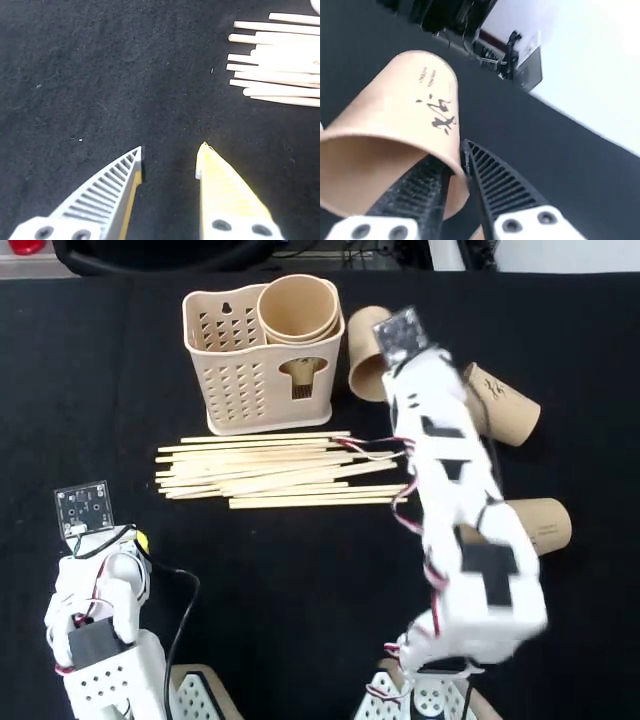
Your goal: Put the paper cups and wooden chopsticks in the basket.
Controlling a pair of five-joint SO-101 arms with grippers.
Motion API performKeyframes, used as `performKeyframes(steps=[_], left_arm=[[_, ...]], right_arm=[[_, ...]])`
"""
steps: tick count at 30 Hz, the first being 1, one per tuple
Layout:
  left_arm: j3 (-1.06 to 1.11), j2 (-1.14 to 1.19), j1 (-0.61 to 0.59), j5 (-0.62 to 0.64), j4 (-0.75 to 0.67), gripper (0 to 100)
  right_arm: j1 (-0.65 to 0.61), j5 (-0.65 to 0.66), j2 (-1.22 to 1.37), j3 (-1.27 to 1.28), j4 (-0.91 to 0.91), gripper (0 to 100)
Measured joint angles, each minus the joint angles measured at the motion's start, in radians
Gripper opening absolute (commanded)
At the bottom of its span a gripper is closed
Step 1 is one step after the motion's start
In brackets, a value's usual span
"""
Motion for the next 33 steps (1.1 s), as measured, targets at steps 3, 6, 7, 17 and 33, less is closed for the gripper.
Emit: performKeyframes(steps=[3, 6, 7, 17, 33], left_arm=[[0.0, 0.0, 0.0, 0.0, 0.0, 19], [0.0, 0.0, 0.0, 0.0, 0.0, 19], [0.0, 0.0, 0.0, 0.0, 0.0, 19], [0.0, -0.002, 0.0, 0.0, 0.021, 19], [0.0, -0.002, 0.0, 0.0, 0.021, 19]], right_arm=[[0.002, -0.011, -0.219, -0.015, 0.256, 1.1], [0.002, -0.075, -0.404, -0.084, 0.535, 1.1], [0.002, -0.095, -0.451, -0.115, 0.612, 1.1], [0.002, -0.235, -0.562, -0.491, 1.119, 1.1], [-0.25, -0.267, -0.365, -0.776, 1.329, 1.1]])
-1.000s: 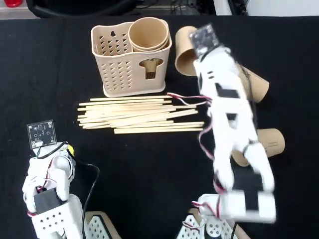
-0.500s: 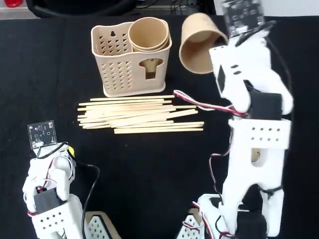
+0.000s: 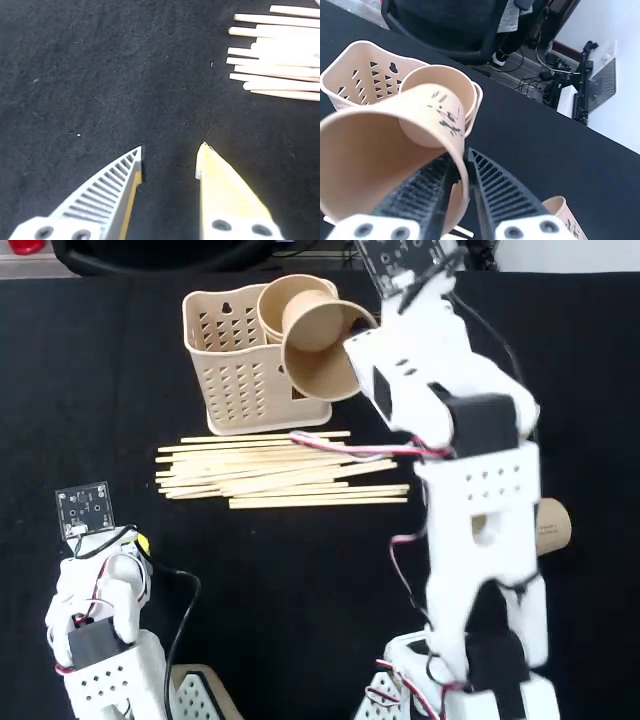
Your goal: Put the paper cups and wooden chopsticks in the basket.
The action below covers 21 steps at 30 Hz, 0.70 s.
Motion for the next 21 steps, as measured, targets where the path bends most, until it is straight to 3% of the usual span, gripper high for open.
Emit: performKeyframes(steps=[14, 21], left_arm=[[0.0, 0.0, 0.0, 0.0, 0.0, 19], [0.0, 0.0, 0.0, 0.0, 0.0, 19]], right_arm=[[-0.002, -0.048, 0.264, -0.485, 0.216, 1.1], [0.0, -0.095, 0.371, -0.594, 0.218, 1.1]])
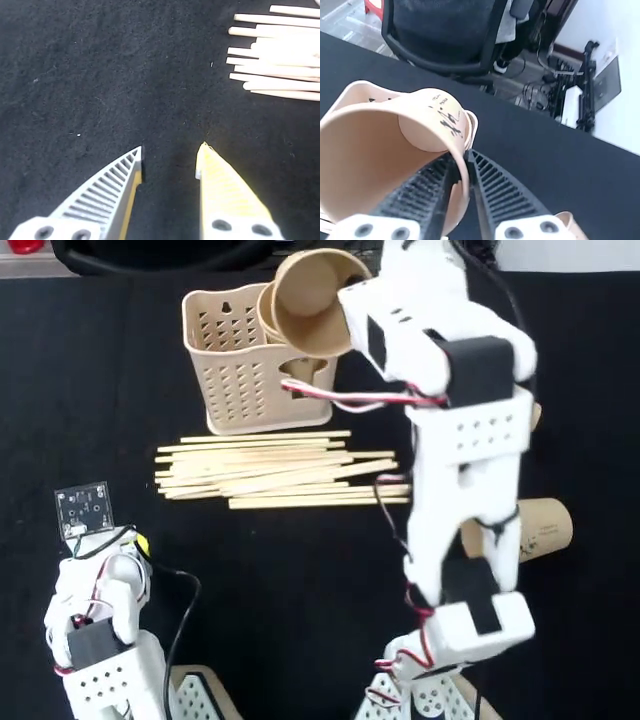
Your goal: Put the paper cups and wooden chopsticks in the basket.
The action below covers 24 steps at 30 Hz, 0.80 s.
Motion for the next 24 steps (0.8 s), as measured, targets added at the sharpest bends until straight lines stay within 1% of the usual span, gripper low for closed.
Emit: performKeyframes(steps=[6, 17, 20, 24], left_arm=[[0.0, 0.0, 0.0, 0.0, 0.0, 19], [0.0, 0.0, 0.0, 0.0, 0.0, 19], [0.0, 0.0, 0.0, 0.0, 0.0, 19], [0.0, 0.0, 0.0, 0.0, 0.0, 19]], right_arm=[[0.0, -0.035, 0.129, -0.002, -0.006, 1.1], [0.0, -0.04, 0.21, -0.002, -0.046, 1.5], [0.0, -0.04, 0.212, -0.011, -0.046, 6.0], [0.0, -0.037, 0.218, -0.057, -0.046, 18.6]])
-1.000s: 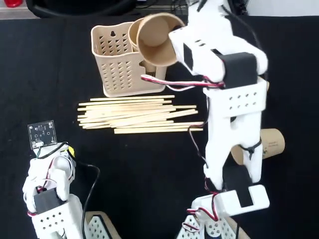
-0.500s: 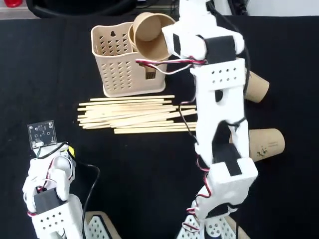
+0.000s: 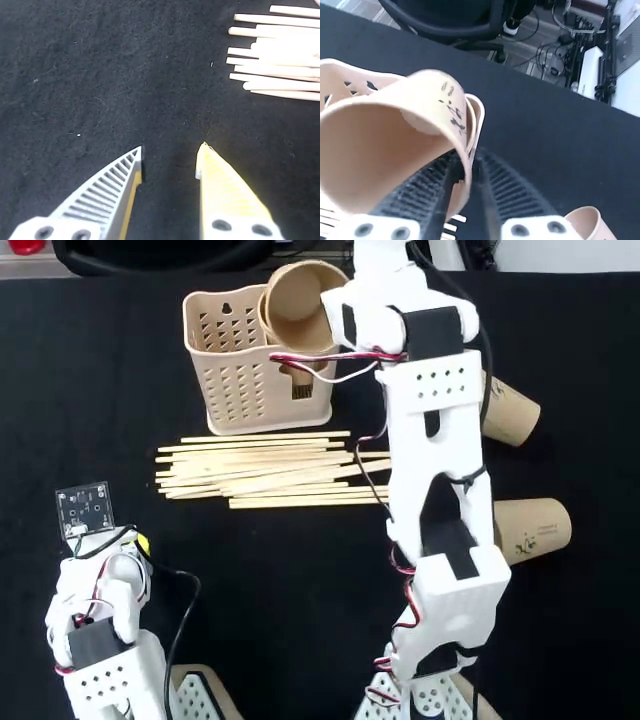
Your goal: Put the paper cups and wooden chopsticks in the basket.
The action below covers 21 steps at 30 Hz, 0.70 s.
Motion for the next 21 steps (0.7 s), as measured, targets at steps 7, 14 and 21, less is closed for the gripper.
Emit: performKeyframes(steps=[7, 14, 21], left_arm=[[0.0, 0.0, 0.0, 0.0, 0.0, 19], [0.0, 0.0, 0.0, 0.0, 0.0, 19], [0.0, 0.0, 0.0, 0.0, 0.0, 19]], right_arm=[[-0.017, -0.025, 0.002, -0.106, 0.0, 23.0], [-0.083, -0.025, 0.002, -0.172, -0.008, 23.0], [-0.14, -0.032, 0.064, -0.084, -0.239, 15.2]])
